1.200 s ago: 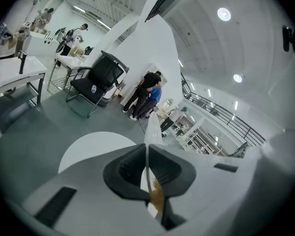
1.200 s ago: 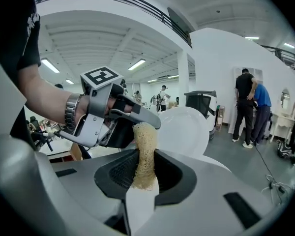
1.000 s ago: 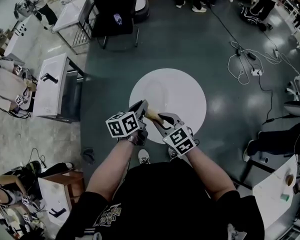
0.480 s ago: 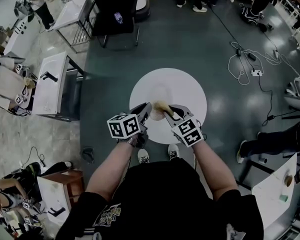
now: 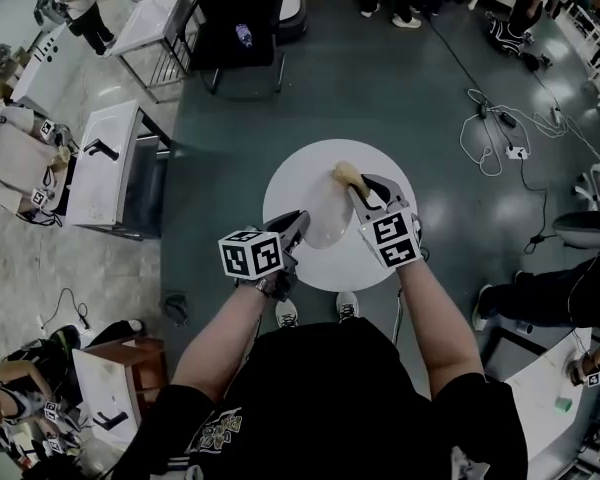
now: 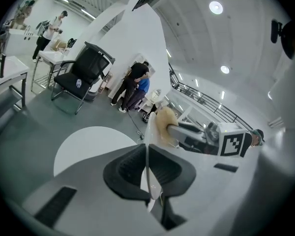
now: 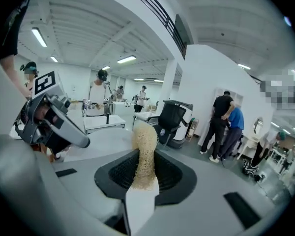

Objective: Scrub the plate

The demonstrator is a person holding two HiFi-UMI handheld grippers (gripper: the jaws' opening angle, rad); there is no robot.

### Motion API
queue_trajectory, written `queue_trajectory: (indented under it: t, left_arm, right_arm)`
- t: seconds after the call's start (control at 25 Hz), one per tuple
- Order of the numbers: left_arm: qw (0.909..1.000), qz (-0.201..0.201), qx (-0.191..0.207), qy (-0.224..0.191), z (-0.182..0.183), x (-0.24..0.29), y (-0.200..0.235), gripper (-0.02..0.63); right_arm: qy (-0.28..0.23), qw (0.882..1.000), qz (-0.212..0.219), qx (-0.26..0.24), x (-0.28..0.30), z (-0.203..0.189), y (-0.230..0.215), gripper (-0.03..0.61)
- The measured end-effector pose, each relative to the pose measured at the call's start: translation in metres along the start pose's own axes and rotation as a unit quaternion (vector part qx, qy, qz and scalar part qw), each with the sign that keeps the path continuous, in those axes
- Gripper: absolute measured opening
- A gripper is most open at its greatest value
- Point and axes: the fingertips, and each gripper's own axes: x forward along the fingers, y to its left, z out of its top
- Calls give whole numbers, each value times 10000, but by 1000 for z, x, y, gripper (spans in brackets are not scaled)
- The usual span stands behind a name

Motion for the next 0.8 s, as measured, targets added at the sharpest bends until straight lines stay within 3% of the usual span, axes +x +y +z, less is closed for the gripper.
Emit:
queue_trajectory:
  t: [0.2,0.48,0.8]
  left_arm:
    - [10000,79,2,30,-3,1,5,21]
    - [9998,-91,-167,-48,9,2,6,21]
    - [9985,-9,-370,-396,32,-2,17,21]
  right_arm:
    - [-373,9991,131,-130,1,25,8,98]
    - [-260,9985,430,-233,20,23,30,97]
    - [-22,9949,1007,-83,22,2,76,97]
